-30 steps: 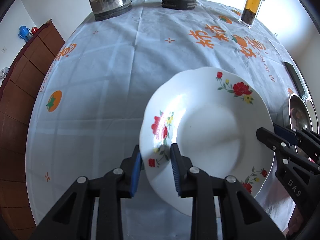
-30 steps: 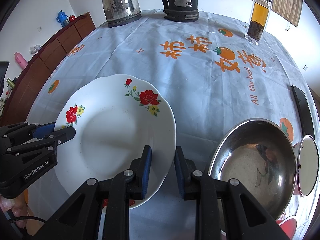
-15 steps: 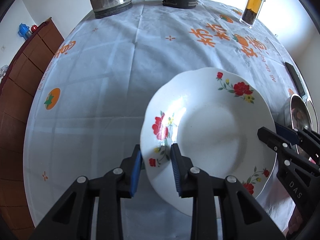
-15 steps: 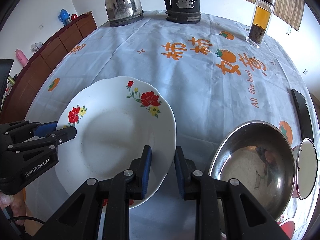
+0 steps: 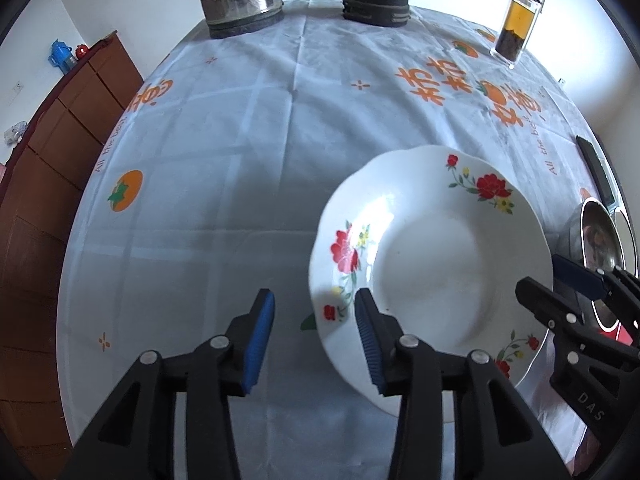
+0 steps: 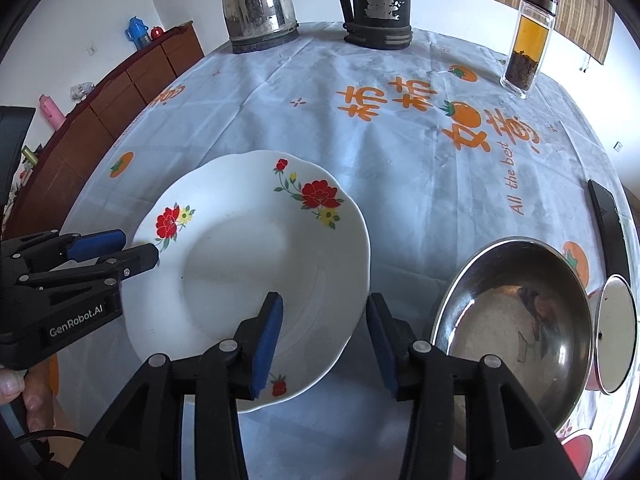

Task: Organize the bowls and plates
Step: 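Open both grippers and release the red-flower plate, then move both grippers to the rim of the pink plastic bowl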

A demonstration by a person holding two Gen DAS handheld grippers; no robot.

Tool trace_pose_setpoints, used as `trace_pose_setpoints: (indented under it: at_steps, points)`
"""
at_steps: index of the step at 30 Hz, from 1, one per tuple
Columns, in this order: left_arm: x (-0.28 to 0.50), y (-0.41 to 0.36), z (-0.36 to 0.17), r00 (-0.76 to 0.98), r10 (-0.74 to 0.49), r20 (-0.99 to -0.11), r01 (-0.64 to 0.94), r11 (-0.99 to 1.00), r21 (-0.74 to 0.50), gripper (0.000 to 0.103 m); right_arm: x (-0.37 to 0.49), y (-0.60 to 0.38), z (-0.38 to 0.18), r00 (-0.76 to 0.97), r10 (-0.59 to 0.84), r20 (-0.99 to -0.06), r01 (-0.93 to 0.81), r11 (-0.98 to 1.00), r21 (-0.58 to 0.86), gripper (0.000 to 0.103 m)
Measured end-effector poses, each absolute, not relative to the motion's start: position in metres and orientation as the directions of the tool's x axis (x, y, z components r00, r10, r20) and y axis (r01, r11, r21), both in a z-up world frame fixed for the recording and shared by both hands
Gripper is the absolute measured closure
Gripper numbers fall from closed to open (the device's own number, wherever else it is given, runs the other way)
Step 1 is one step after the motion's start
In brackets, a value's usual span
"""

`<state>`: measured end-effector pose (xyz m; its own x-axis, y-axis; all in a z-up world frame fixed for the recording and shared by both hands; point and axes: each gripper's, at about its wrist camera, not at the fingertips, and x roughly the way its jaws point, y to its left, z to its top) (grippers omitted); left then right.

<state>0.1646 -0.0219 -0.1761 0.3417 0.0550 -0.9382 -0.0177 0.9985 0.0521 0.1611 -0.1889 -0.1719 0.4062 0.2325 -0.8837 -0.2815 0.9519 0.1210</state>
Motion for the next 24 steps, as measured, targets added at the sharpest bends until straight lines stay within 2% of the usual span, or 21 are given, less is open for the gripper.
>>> trace_pose_setpoints:
  at_steps: [3,5,14,18,24]
  points:
    - [0.161,-0.021,-0.171,0.351,0.059,-0.934,-0.024,0.998,0.054,0.047,0.155,-0.19,-0.165,0.419,0.25,-0.873,-0.29,0.948,0.132,0.055]
    - [0.157,-0.021,-0.167,0.355,0.061,-0.933,-0.031,0.998,0.054,0.045,0.151,-0.19,-0.161,0.429,0.254,-0.867,-0.294,0.947,0.132,0.054]
    - [0.142,-0.038,-0.138,0.387,0.009,-0.922,-0.014,1.0,0.004,0.045,0.124,-0.206,-0.139,0.46,0.277,-0.844,-0.304,0.942,0.144,0.054]
    - [0.135,-0.066,-0.123,0.397,-0.051,-0.916,0.051,0.998,-0.033,0.045,0.1,-0.229,-0.122,0.51,0.259,-0.82,-0.281,0.951,0.125,0.054]
    - [0.118,-0.134,-0.111,0.382,-0.135,-0.914,0.21,0.976,-0.056,0.045,0.065,-0.298,-0.113,0.573,0.177,-0.8,-0.126,0.984,0.127,0.054]
